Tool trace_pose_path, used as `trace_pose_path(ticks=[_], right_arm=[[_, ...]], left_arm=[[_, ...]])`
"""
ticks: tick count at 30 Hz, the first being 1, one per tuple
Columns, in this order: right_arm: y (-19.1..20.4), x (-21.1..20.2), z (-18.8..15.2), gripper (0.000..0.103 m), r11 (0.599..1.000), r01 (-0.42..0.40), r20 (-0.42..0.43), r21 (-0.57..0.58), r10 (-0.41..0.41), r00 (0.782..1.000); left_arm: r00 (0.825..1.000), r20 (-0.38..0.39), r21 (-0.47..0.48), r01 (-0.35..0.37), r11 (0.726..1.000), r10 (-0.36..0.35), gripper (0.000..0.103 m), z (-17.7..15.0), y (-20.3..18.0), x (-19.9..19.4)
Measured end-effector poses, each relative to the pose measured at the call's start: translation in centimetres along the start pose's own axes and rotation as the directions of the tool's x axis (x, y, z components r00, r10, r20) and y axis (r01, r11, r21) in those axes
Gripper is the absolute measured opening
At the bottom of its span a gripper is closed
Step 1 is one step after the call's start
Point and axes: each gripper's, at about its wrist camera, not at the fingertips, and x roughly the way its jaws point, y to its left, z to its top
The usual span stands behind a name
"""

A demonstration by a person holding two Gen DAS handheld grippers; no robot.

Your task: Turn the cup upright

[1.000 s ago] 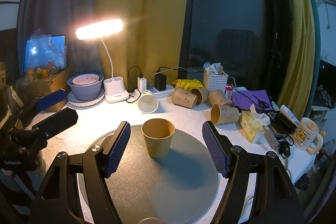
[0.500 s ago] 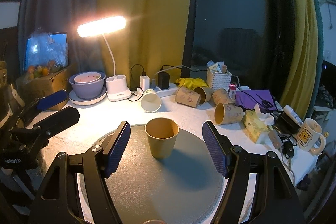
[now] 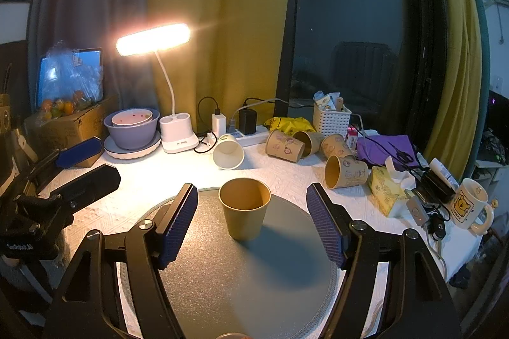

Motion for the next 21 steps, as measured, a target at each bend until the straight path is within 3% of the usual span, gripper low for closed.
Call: trace_pose_path(ticks=[21], right_arm=[[-0.10, 0.12, 0.06, 0.074, 1.000, -0.001, -0.001, 0.001, 0.001, 1.000]], left_arm=[[1.000, -0.002, 0.004, 0.001, 1.000, -0.001, 0.094, -0.08, -0.13, 0.07]])
